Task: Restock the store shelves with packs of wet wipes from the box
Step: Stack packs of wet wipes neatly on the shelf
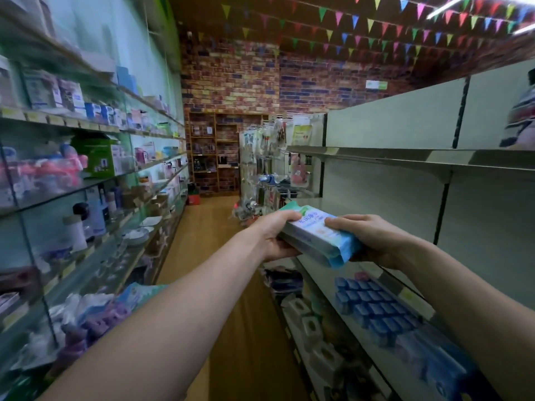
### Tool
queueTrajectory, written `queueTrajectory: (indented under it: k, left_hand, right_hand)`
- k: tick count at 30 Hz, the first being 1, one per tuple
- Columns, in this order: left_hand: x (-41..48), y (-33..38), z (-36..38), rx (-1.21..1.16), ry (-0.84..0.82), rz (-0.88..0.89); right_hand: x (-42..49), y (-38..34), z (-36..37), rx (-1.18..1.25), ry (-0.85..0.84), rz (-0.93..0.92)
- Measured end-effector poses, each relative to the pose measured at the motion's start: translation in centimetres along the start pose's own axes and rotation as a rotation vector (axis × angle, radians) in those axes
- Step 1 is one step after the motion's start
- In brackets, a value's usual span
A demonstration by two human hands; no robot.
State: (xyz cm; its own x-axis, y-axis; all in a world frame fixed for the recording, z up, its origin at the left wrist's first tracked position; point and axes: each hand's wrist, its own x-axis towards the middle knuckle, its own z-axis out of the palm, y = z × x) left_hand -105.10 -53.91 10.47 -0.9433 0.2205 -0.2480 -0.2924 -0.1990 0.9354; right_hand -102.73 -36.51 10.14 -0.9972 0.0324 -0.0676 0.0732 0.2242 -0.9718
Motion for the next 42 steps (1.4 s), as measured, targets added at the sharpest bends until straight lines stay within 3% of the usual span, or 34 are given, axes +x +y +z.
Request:
queueTrajectory:
  k: [12, 32, 42]
  left_hand:
    - [19.5, 8.3, -3.3, 0.049, -0.184, 0.008]
    - [50.1, 20.1, -6.8, 0.089, -0.179, 0.084]
    - [65.5, 28.1, -11.8, 0.124, -0.291, 0.098]
  right_hand:
    - [18.0, -4.5, 0.7, -0.065, 0.158, -0.036]
    - [50.6, -10.1, -0.5, -0.13, 0.209, -0.073]
    - [65.9, -13.9, 2.9, -0.125, 0.338, -0.075]
